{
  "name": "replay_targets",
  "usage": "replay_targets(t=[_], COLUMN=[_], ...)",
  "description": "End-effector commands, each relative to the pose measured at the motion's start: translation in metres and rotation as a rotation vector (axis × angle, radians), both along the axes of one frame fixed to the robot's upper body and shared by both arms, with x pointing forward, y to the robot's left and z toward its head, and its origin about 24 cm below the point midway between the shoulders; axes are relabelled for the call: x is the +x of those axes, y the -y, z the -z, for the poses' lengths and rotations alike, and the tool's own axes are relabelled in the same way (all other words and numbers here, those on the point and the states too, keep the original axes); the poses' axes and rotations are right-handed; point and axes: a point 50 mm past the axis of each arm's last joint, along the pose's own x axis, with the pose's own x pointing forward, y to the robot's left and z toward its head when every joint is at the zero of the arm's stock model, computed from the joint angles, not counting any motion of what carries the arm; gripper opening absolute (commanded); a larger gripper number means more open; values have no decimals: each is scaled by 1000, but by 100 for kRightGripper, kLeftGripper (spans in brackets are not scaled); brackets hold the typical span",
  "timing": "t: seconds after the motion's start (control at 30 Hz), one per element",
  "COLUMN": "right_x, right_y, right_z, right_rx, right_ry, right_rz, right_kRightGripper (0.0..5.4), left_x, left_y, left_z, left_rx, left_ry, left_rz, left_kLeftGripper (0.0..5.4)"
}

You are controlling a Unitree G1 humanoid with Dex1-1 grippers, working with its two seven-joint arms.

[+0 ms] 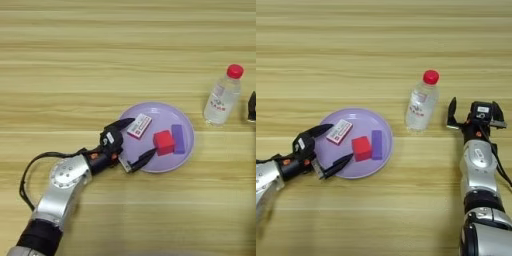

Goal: Move the objects on the table

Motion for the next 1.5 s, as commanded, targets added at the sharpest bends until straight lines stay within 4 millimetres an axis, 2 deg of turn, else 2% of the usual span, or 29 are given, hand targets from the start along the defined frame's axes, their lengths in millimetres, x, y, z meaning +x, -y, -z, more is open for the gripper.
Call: replay_targets(t=[0.03,0.23,0.6,0.83,1.5], right_x=[3,3,3,3,4], right_y=[-2,-4,-5,-5,-6], right_z=[-4,-3,-4,-3,-2], right_rx=[4,13,17,22,36], right_ry=[20,23,27,23,21], right_rz=[-4,-7,-8,-7,-9], right_kRightGripper=[535,535,535,535,535], left_x=[6,8,9,8,8], left_y=[13,20,19,25,28], left_z=[-4,-4,2,9,13], left_rx=[16,11,21,47,60], left_ry=[16,11,-13,-37,-49], left_rz=[28,39,31,57,65], left_kLeftGripper=[540,540,540,540,540])
